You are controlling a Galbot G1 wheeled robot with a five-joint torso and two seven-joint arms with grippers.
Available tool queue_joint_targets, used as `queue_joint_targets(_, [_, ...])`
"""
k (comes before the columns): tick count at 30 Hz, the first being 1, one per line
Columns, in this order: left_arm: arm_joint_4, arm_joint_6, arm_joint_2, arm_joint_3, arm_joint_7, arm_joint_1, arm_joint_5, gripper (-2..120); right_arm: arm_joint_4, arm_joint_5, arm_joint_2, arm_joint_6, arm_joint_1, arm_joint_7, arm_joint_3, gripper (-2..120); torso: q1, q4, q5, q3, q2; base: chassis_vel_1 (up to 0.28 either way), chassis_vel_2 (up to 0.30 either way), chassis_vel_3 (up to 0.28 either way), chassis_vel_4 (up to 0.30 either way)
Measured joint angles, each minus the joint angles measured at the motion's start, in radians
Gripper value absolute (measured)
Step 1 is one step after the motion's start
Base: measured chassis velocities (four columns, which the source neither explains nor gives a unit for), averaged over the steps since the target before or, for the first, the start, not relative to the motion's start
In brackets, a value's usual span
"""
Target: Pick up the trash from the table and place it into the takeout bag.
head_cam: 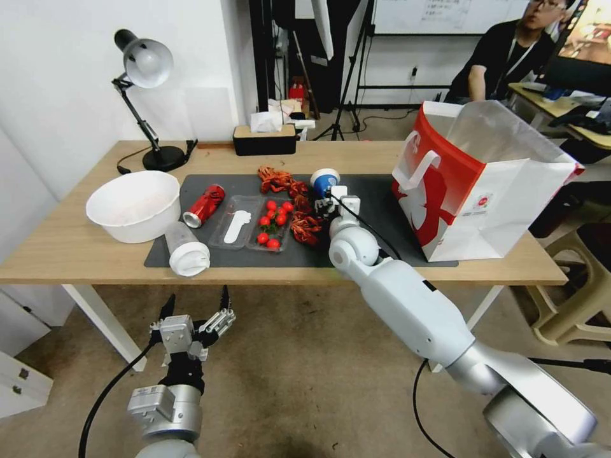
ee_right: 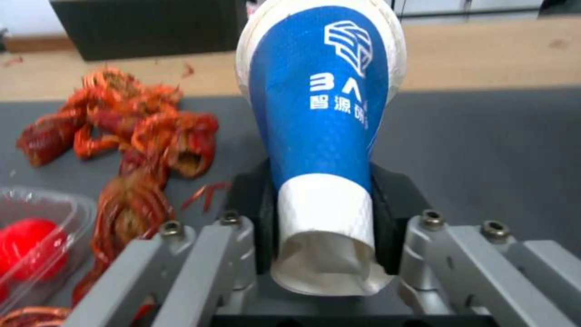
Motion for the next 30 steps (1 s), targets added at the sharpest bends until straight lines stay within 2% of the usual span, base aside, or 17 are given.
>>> queue_joint_targets(9, [0.002,-0.001,0.000,-0.001,0.000,-0.001,-0.001,100,0.109,-0.065,-0.085,0.066,-0.052,-0.048,0.034,8,0.000,0.0000,0.0003,0.000,0.000,0.000,0.000,0.000,0.000])
queue_joint_targets(15, [-0.002,0.000,0.000,-0.003,0.005,0.001,-0.001,100,0.206,-0.154,-0.141,0.116,-0.074,-0.109,0.047,8,0.000,0.0001,0.0001,0.000,0.000,0.000,0.000,0.000,0.000])
queue_joint_targets(17, [-0.011,0.002,0.000,-0.030,0.016,-0.003,-0.006,100,0.281,-0.193,-0.175,0.154,-0.082,-0.149,0.069,8,0.000,0.0001,0.0002,0.000,0.000,0.000,0.000,0.000,0.000])
queue_joint_targets(24, [0.014,0.031,0.000,-0.096,0.049,-0.049,-0.022,100,0.407,-0.190,-0.235,0.154,-0.089,-0.164,0.111,8,0.000,-0.0001,0.0000,0.000,0.000,0.000,0.000,0.000,0.000])
queue_joint_targets(27, [0.026,0.036,0.018,-0.108,0.063,-0.058,-0.029,100,0.446,-0.185,-0.253,0.139,-0.091,-0.148,0.129,8,0.000,0.0001,0.0004,0.000,0.000,0.000,0.000,0.000,0.000])
queue_joint_targets(30, [0.034,0.040,0.044,-0.116,0.074,-0.061,-0.034,100,0.497,-0.182,-0.273,0.096,-0.091,-0.083,0.162,8,0.000,-0.0002,0.0001,0.000,0.000,0.000,0.000,0.000,0.000])
